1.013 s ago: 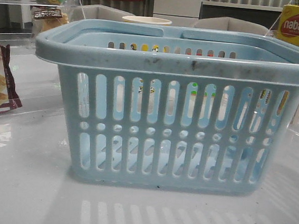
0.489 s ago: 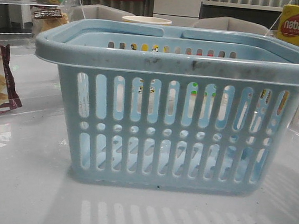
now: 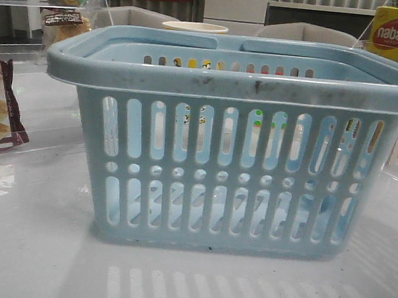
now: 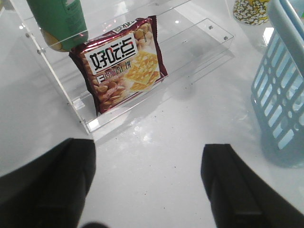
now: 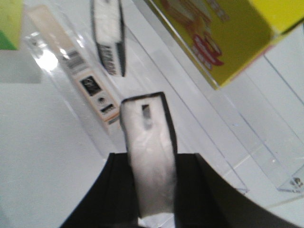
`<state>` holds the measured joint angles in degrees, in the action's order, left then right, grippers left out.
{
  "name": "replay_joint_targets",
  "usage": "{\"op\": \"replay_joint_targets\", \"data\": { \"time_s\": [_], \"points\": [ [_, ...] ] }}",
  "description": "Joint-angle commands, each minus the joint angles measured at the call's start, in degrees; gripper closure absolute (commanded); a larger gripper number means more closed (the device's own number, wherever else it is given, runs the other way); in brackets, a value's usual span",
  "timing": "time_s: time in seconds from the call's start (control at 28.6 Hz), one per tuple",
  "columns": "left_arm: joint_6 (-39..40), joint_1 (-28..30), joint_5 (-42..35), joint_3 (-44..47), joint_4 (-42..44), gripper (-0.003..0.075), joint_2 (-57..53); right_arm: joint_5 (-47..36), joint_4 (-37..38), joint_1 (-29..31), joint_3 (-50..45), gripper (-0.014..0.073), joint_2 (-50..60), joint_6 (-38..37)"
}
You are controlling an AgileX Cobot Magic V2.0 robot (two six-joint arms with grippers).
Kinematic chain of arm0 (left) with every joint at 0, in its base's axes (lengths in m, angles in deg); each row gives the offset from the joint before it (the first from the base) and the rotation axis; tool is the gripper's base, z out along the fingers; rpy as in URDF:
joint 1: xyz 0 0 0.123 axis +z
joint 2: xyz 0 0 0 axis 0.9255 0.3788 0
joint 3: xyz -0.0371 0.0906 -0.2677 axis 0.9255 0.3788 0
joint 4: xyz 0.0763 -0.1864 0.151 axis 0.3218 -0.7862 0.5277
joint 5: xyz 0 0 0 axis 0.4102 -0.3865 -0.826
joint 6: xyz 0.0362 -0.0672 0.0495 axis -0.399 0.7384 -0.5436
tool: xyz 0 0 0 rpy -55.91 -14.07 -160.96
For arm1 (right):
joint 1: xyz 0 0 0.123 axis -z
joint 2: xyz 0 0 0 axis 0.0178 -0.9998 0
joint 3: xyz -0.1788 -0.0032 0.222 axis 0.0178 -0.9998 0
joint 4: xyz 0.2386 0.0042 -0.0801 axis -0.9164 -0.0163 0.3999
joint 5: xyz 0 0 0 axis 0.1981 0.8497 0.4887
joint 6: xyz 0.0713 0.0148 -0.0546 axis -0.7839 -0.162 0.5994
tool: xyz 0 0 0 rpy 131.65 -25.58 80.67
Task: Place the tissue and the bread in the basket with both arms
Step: 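Carry the tissue packet into the basket with the right gripper, release it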
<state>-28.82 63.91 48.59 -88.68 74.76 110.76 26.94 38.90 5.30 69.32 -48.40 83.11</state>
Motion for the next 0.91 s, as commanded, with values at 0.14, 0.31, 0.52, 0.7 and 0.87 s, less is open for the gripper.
{"op": "replay_joint_targets", "data": {
  "time_s": [0.14, 0.31, 0.52, 0.7, 0.87],
  "points": [
    [0.0, -0.3, -4.1, -1.7, -0.2, 0.0193, 0.5, 2.1, -3.9, -12.7, 1.7, 0.0452, 12.2, 0.5],
    [0.0, -0.3, -4.1, -1.7, -0.2, 0.0193, 0.5, 3.1, -6.3, -23.8, 1.4, 0.0452, 11.8, 1.0],
    [0.0, -0.3, -4.1, -1.7, -0.2, 0.0193, 0.5, 0.8, -9.5, -32.3, -0.7, 0.0415, 8.4, 1.0],
    [0.0, -0.3, -4.1, -1.7, -0.2, 0.0193, 0.5, -1.1, -10.8, -33.0, -1.0, 0.0145, 5.4, 1.0],
    [-0.2, -0.5, -5.0, -1.7, -0.7, 0.0191, 2.7, -0.3, -10.4, -33.1, -1.0, 0.0067, 8.1, 3.2]
  ]
}}
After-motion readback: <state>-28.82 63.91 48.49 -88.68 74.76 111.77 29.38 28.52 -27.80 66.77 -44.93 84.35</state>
